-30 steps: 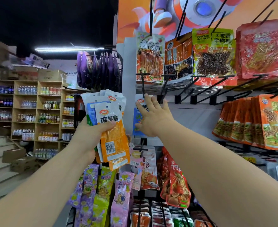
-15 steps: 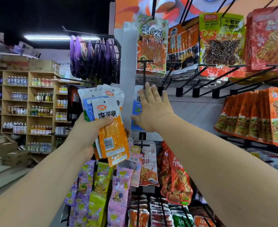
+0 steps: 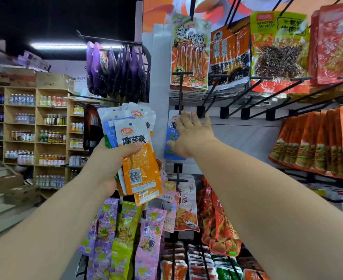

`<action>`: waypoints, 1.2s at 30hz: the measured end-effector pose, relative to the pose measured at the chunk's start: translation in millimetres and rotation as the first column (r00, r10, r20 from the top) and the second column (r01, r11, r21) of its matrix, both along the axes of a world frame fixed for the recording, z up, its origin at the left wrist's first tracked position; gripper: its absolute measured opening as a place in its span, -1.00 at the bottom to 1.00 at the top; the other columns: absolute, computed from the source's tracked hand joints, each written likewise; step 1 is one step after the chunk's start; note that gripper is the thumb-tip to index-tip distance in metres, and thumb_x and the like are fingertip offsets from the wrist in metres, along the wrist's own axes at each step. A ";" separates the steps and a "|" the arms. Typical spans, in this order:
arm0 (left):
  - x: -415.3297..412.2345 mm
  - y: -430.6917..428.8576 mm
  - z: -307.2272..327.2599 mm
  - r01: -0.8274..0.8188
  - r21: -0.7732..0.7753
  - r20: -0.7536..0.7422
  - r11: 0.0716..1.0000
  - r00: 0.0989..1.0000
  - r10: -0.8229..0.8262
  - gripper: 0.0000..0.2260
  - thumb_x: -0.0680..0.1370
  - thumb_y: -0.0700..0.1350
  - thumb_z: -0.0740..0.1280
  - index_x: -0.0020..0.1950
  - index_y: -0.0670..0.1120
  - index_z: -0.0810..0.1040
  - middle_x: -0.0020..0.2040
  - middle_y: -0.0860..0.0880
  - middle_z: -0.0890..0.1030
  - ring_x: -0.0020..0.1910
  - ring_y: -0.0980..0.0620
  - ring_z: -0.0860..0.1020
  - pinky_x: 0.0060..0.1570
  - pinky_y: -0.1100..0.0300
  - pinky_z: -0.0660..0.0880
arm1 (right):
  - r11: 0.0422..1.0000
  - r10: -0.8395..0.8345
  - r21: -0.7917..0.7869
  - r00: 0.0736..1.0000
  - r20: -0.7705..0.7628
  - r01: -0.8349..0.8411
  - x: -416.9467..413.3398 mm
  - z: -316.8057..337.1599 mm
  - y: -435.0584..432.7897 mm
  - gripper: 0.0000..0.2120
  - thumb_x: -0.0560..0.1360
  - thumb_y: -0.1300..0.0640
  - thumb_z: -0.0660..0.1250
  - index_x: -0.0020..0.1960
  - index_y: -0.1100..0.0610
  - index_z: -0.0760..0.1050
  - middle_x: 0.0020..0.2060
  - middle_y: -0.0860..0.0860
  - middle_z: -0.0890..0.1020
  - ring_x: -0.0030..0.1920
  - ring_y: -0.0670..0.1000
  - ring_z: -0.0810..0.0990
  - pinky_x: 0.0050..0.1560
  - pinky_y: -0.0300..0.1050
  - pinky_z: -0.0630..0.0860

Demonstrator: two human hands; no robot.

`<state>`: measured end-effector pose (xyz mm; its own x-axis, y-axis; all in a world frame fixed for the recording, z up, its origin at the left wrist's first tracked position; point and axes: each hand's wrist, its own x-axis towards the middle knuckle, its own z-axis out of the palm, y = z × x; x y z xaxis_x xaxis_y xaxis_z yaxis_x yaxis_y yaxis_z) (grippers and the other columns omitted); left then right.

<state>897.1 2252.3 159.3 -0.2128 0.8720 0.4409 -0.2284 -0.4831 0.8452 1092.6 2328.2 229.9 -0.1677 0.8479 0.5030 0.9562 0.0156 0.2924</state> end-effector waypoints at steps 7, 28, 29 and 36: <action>0.8 -10.9 -2.7 0.026 -0.015 0.005 1.000 1.000 -0.026 -0.59 0.50 -0.23 0.53 0.32 -0.01 0.60 0.08 -0.07 0.76 0.03 -0.13 0.74 0.04 -0.11 0.66 | 0.999 0.045 -0.017 0.997 -0.070 -0.046 -0.7 4.1 -0.5 -0.23 0.67 -0.31 0.00 0.69 0.03 -0.22 0.68 0.04 -0.21 0.66 0.19 -0.23 0.60 0.35 -0.13; 41.6 -121.4 -10.7 0.195 0.099 0.160 0.976 0.965 -0.209 -0.61 0.45 -0.15 0.48 0.28 -0.07 0.64 0.10 -0.16 0.75 0.04 -0.23 0.73 -0.12 -0.12 0.69 | 0.618 0.564 0.479 -0.074 -0.823 -0.623 -8.1 -75.9 -188.0 -0.68 0.45 0.11 0.60 0.16 0.02 0.60 -0.07 -0.04 0.68 -0.15 -0.07 0.70 -0.10 -0.07 0.68; 44.1 -122.7 -13.1 0.193 0.086 0.161 0.977 0.965 -0.205 -0.61 0.45 -0.14 0.49 0.29 -0.06 0.65 0.09 -0.14 0.75 0.06 -0.22 0.73 -0.10 -0.11 0.69 | 0.623 0.561 0.494 -0.093 -0.822 -0.607 -4.8 -79.5 -189.4 -0.71 0.48 0.12 0.58 0.15 0.01 0.60 -0.06 -0.03 0.69 -0.12 -0.05 0.71 -0.05 -0.02 0.69; 63.2 -129.3 -25.3 0.172 0.033 0.128 0.984 0.976 -0.175 -0.65 0.49 -0.26 0.48 0.27 -0.08 0.64 0.05 -0.12 0.76 -0.10 -0.11 0.75 -0.22 0.01 0.66 | 0.655 0.421 0.509 -0.290 -0.859 -0.559 17.8 -100.8 -199.3 -0.75 0.61 0.21 0.42 0.26 0.06 0.52 0.01 0.01 0.76 -0.03 0.08 0.76 0.07 0.19 0.69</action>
<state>960.3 2123.1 134.1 -0.1156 0.8912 0.4387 -0.4177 -0.4443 0.7925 1110.4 2128.9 129.1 -0.0342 0.8002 0.5988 -0.0588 0.5965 -0.8005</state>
